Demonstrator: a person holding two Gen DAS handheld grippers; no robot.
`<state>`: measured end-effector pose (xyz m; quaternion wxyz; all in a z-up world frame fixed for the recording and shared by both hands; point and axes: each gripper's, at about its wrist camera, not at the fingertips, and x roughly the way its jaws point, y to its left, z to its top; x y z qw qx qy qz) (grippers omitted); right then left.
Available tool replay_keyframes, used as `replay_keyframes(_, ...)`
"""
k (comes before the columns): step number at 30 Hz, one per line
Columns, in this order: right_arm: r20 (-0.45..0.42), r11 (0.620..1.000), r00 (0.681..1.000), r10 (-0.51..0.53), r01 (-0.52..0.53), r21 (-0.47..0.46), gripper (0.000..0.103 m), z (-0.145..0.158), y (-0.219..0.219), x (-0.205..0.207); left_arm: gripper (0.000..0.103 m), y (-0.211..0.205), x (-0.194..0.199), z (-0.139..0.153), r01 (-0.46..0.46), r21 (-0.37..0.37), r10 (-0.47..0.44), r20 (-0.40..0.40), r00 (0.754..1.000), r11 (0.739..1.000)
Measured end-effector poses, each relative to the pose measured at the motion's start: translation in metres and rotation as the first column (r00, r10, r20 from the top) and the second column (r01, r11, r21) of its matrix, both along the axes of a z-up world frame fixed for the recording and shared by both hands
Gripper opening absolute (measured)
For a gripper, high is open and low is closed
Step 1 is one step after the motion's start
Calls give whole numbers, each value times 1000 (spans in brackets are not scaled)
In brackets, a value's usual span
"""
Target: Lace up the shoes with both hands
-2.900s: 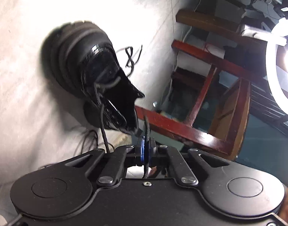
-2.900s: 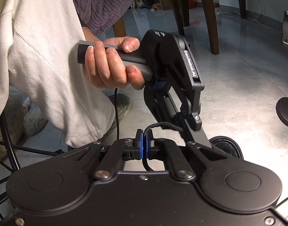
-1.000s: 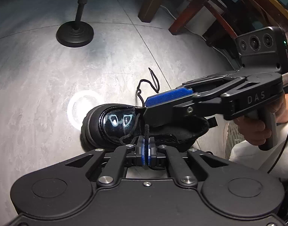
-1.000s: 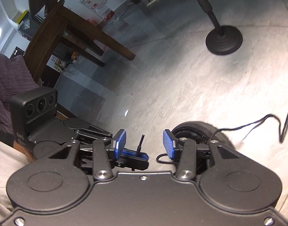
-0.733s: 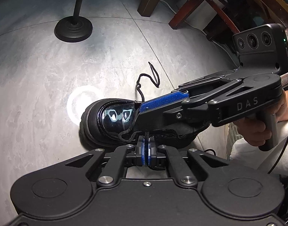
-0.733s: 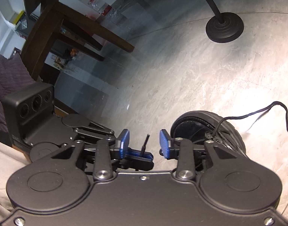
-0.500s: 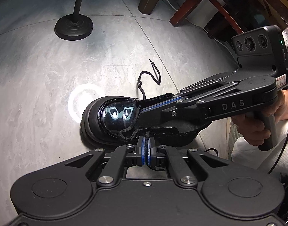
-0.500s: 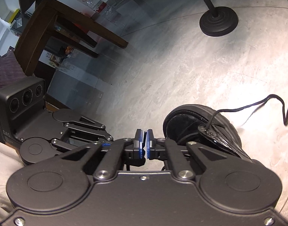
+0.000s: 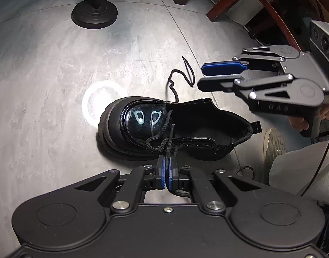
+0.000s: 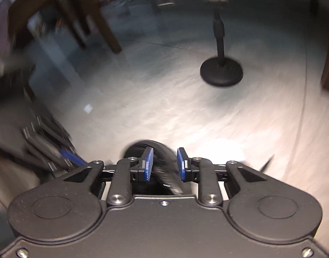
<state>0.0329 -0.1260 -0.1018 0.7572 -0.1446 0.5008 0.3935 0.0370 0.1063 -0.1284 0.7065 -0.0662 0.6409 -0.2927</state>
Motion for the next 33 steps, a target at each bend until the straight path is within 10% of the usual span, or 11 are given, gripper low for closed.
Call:
replay_keyframes(2,56,993,992,114,-112,-49,53,-3,7,-14,3,-2,3,1,7,2,-7,1,1000,1000)
replay_keyframes(9,81,977,974,211,-207,-53,51,-10,15,-29,3,-22,12,1,80,-16,-80,8,997,997)
replay_keyframes(13,41,986,986,160,-158,-58,42,-16,6,-17,3,-36,20,-1,119,-7,-119,28,993,993)
replay_keyframes(17,-95,998,995,35,-30,55,6,-23,-18,7,3,-47,26,-6,144,9,-144,29,989,990)
replay_keyframes(21,-455,924,861,-228,339,179,4,-56,-62,41,3,-47,27,-10,129,8,-129,16,992,992)
replay_keyframes(26,-673,792,646,-361,593,144,4,-92,-91,51,3,-48,31,-11,123,21,-123,3,992,992)
replay_keyframes(33,-677,781,633,-376,610,137,4,-95,-90,48,3,-52,34,-10,130,26,-130,-3,991,991)
